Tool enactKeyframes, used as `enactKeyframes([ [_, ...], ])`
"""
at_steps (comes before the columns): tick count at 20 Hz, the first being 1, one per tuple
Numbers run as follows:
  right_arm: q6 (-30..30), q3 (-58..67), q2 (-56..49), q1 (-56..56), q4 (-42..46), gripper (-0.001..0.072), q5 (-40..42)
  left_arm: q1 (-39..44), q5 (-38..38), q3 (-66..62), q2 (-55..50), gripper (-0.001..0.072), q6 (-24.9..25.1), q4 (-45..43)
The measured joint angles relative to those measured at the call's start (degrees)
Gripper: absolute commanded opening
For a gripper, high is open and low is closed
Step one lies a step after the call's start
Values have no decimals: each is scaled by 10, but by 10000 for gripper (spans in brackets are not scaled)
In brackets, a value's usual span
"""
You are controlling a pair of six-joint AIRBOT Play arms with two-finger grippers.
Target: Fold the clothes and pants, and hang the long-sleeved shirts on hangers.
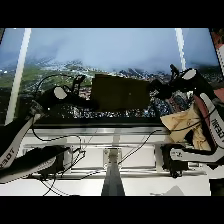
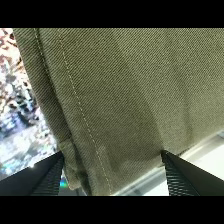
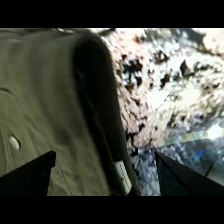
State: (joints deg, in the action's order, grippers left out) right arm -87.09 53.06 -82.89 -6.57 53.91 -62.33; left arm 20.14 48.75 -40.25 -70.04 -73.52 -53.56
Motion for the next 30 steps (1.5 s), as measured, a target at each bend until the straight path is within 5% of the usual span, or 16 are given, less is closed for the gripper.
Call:
enactKeyframes([
  [3, 45, 6, -49, -6, -56, 665, -28, 0, -13, 0, 0, 694, 0, 0],
  [4, 64, 7, -58, 0, -77, 600, -29, 0, -19, 0, 0, 694, 0, 0],
  [7, 115, 9, -75, 43, -139, 221, 10, 0, -44, 0, 0, 694, 0, 0],
  [10, 142, 27, -79, 82, -179, 89, 51, -6, -74, -4, 3, 694, 4, -6],
  [15, 127, 133, -27, 82, -125, 49, 36, -63, -93, -41, 62, 694, 7, -64],
  [24, -125, 293, 240, -94, 202, 49, -52, -201, -106, -84, 285, 694, 9, -162],
  [30, -250, 307, 360, -306, 361, 49, -229, -218, -107, -87, 344, 694, 9, -169],
])
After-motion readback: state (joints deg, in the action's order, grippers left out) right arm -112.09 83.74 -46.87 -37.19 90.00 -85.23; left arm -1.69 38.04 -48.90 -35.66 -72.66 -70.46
